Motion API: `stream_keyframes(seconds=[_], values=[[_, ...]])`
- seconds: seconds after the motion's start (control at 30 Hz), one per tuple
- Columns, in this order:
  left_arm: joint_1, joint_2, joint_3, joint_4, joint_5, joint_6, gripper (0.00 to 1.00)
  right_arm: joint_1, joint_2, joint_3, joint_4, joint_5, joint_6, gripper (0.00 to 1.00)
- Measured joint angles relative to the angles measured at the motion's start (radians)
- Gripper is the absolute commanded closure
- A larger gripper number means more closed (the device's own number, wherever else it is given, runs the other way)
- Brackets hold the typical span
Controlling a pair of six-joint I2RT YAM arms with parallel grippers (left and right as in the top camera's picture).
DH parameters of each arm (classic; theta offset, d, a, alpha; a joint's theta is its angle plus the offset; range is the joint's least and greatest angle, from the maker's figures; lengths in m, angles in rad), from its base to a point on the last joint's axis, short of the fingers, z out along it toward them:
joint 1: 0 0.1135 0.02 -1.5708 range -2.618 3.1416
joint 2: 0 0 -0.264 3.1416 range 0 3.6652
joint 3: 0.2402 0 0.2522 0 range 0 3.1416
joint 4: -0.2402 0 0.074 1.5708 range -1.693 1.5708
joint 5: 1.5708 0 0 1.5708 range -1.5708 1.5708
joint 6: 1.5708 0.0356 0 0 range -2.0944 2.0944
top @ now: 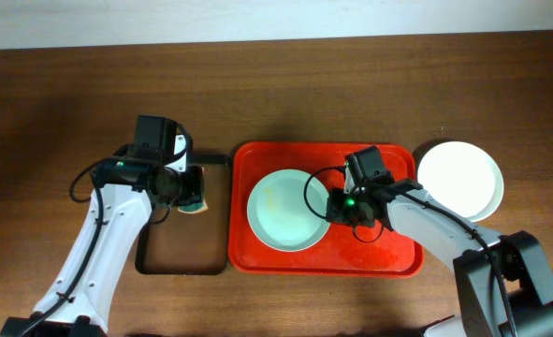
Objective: Clean dirty plates on tray and stack at the side
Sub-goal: 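Scrub the pale green plate with the sponge in the left gripper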
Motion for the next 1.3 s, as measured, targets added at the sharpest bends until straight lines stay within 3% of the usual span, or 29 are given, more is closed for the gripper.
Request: stream_keyframes(seconds=[0.1,0.23,0.3,0.47,0.5,0.57,0.63,0.73,0.93,1.17,1.3], values=[[0.0,0.024,0.028,-0.048,0.0,0.025,1.0,0.0,0.0,0.0,-0.005,-0.024,0.0,0.96],[-0.004,0.211,0.215,-0.185,-0.003,0.034,1.0,0.0,0.005,0.0,-0.002,-0.033,0.0,0.96],[-0.039,0.324,0.294,-0.188,0.008,0.06,1.0,0.0,0.005,-0.001,-0.002,-0.036,0.0,0.96],[-0.17,0.343,0.295,-0.146,0.084,0.077,1.0,0.0,0.005,-0.002,0.03,-0.035,-0.003,0.96],[-0.19,0.343,0.295,-0.14,0.098,0.076,1.0,0.0,0.005,-0.002,0.03,-0.035,-0.003,0.87],[-0.229,0.343,0.295,-0.115,0.116,0.072,1.0,0.0,0.005,-0.002,0.03,-0.036,-0.006,0.8],[-0.277,0.343,0.295,-0.095,0.122,0.072,1.0,0.0,0.005,-0.002,0.03,-0.031,-0.007,0.81],[-0.312,0.343,0.295,-0.095,0.125,0.072,1.0,0.0,0.005,-0.002,0.028,-0.024,-0.009,0.96],[-0.331,0.343,0.295,-0.089,0.125,0.053,1.0,0.041,0.005,-0.002,0.028,0.018,-0.002,0.96],[-0.331,0.348,0.157,0.084,0.129,-0.069,1.0,0.043,0.005,-0.002,0.029,0.018,0.073,0.96],[-0.331,0.352,0.144,0.108,0.128,-0.078,1.0,0.044,0.005,-0.002,0.029,0.018,0.086,0.96]])
